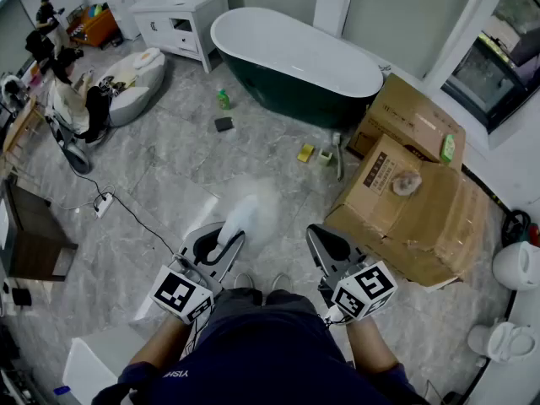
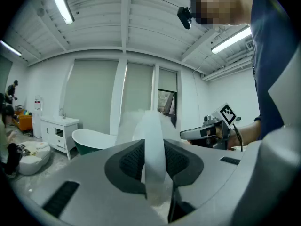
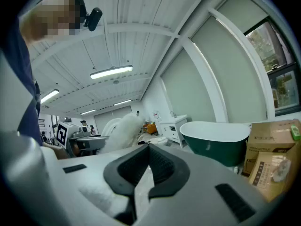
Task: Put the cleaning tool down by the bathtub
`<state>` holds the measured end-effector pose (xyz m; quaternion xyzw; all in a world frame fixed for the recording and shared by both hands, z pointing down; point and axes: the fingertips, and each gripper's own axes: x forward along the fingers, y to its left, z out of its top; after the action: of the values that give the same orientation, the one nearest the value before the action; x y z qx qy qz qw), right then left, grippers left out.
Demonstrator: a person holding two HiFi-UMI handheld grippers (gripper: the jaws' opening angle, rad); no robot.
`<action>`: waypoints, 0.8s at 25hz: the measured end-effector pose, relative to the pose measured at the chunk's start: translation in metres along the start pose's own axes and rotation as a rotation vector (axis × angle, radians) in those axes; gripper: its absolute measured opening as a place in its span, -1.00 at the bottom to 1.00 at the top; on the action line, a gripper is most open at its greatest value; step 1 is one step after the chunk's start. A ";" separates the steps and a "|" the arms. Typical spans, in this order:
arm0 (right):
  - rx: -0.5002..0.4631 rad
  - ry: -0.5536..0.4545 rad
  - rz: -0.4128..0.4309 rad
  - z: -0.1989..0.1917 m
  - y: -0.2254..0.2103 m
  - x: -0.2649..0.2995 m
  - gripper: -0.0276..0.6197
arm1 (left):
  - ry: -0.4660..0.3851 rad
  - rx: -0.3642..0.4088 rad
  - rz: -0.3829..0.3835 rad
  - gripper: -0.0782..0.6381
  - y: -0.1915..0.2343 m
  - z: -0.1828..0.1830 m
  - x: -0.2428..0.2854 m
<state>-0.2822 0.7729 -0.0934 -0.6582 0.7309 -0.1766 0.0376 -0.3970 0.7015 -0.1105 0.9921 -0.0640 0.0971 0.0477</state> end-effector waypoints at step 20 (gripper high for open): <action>-0.053 0.005 0.003 0.001 -0.011 -0.003 -0.90 | -0.002 0.005 0.025 -0.49 -0.008 -0.004 0.009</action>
<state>-0.2711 0.7749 -0.0911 -0.6575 0.7363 -0.1587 0.0186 -0.3884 0.7085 -0.1056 0.9914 -0.0759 0.0970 0.0439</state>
